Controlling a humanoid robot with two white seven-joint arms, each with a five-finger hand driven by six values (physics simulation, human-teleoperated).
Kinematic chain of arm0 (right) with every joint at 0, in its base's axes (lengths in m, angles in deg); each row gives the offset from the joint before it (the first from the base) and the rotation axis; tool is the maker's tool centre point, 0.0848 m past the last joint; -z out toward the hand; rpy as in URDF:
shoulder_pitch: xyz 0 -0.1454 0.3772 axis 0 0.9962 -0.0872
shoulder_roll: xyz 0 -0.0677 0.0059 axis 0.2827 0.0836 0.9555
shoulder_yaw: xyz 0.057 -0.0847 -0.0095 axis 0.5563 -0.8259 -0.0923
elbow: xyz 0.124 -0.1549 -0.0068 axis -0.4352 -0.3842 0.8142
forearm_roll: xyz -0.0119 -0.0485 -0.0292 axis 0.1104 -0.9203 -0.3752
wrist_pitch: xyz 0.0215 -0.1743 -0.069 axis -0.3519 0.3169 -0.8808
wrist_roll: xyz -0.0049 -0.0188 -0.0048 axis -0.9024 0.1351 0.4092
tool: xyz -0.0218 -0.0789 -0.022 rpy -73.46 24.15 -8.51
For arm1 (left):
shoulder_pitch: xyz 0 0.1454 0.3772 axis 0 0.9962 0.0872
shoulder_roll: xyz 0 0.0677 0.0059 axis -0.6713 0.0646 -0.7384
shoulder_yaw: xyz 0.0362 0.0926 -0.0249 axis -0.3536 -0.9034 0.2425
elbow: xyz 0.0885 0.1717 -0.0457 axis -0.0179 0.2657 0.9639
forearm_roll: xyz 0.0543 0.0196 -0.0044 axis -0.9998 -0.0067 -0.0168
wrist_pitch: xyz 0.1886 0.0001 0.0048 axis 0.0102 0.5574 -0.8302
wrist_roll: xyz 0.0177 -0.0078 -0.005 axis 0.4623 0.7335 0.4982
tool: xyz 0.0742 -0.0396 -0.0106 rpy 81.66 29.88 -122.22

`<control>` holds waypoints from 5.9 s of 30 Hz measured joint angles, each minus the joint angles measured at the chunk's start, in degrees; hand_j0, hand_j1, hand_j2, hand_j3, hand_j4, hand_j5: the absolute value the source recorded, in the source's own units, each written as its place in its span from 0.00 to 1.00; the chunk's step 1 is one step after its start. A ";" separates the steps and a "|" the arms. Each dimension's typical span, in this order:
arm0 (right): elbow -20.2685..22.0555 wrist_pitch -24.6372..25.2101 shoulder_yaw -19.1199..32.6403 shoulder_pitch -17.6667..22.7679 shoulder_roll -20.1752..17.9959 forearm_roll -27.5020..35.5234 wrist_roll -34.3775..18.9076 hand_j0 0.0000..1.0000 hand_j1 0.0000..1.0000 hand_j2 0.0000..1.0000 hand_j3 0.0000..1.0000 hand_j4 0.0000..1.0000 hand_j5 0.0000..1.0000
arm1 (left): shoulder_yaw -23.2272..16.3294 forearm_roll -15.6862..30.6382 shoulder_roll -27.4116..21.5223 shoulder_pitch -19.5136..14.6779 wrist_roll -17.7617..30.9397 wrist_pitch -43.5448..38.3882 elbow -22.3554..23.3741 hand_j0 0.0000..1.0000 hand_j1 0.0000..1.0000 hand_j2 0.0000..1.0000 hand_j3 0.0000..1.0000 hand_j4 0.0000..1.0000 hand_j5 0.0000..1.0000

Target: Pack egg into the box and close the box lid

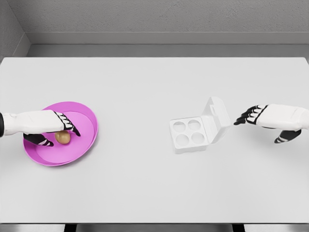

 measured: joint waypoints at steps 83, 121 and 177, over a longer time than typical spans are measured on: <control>0.02 0.00 0.92 -0.17 -0.09 0.18 0.00 1.00 1.00 1.00 1.00 1.00 1.00 | -3.12 -1.03 22.67 -12.48 0.08 0.06 -9.43 0.35 0.35 0.35 0.35 0.35 0.35; -0.42 0.00 0.98 -0.53 -0.09 0.01 0.00 1.00 1.00 1.00 1.00 1.00 1.00 | -6.82 -3.18 45.17 -13.89 7.05 -0.39 13.30 0.44 0.44 0.44 0.44 0.44 0.44; 0.43 0.00 0.65 -0.26 0.02 0.06 0.00 1.00 1.00 1.00 1.00 1.00 1.00 | -6.56 -2.17 43.84 -14.41 6.81 0.05 13.12 0.67 0.67 0.67 0.67 0.67 0.67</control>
